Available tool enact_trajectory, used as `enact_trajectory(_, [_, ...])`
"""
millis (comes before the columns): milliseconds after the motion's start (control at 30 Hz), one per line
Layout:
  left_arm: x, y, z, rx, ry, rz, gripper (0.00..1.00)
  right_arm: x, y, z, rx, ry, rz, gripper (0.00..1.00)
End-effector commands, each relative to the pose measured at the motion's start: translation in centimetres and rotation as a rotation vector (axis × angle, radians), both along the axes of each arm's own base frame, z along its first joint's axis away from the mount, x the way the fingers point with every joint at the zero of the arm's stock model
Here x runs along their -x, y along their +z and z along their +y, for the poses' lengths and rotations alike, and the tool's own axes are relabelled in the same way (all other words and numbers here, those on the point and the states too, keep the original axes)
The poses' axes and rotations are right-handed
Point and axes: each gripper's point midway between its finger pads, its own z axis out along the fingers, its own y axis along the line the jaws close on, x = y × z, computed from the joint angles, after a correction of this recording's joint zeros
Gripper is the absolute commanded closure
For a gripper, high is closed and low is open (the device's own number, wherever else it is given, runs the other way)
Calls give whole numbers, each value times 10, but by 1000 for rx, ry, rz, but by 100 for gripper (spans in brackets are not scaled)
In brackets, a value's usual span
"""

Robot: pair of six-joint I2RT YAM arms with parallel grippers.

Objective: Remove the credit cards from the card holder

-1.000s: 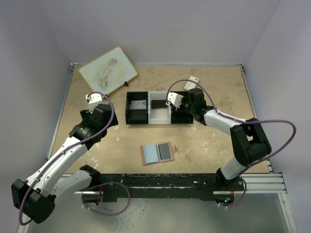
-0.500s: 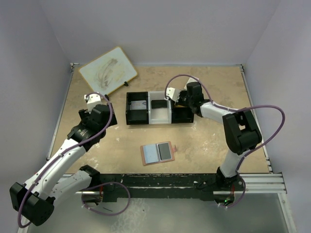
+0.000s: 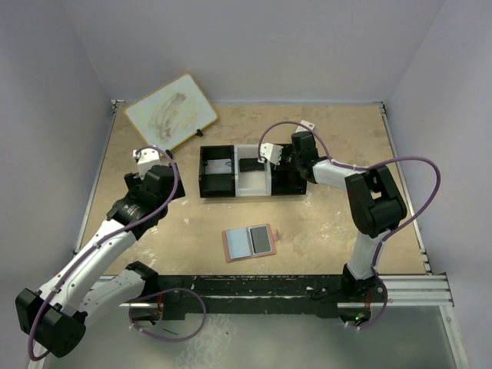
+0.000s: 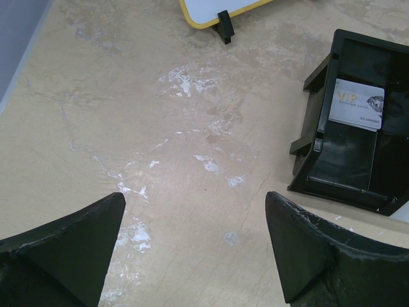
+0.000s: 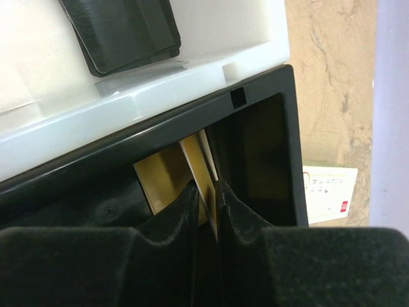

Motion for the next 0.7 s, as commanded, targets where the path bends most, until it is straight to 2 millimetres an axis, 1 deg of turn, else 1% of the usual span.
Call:
enact_trajectory(0, [-3, 8, 4, -7, 17, -37, 11, -1, 12, -1, 11, 14, -17, 79])
enact_trajectory(33, [-3, 6, 3, -10, 15, -31, 11, 1, 12, 0, -2, 9, -14, 78])
enact_trajectory(67, [-4, 6, 3, -12, 14, -28, 12, 1, 13, 0, -7, 11, -20, 74])
enact_trajectory(100, [-4, 5, 3, -14, 13, -24, 12, 2, 12, 0, -7, 12, -20, 66])
enact_trajectory(133, [-4, 5, 3, -14, 12, -22, 12, 3, 11, -1, -4, 11, -13, 62])
enact_trajectory(267, [-4, 5, 2, -13, 9, -20, 12, 3, 14, 0, -25, -12, 9, 60])
enact_trajectory(333, [-4, 5, 2, -11, 6, -21, 12, 0, 20, 4, -61, -35, 23, 49])
enact_trajectory(400, [-4, 5, 1, -9, 3, -20, 12, 1, 23, 4, -66, -41, 37, 44])
enact_trajectory(433, [-4, 3, 1, -10, 1, -16, 12, 1, 26, 6, -78, -41, 40, 37])
enact_trajectory(467, [-4, 3, 0, -9, -2, -16, 12, 1, 28, 7, -86, -45, 42, 35])
enact_trajectory(567, [-4, 3, -1, -8, -9, -13, 12, 6, 35, 9, -106, -38, 49, 34])
enact_trajectory(667, [-4, 4, -2, -3, -12, -18, 12, 6, 52, 11, -168, -67, 27, 33])
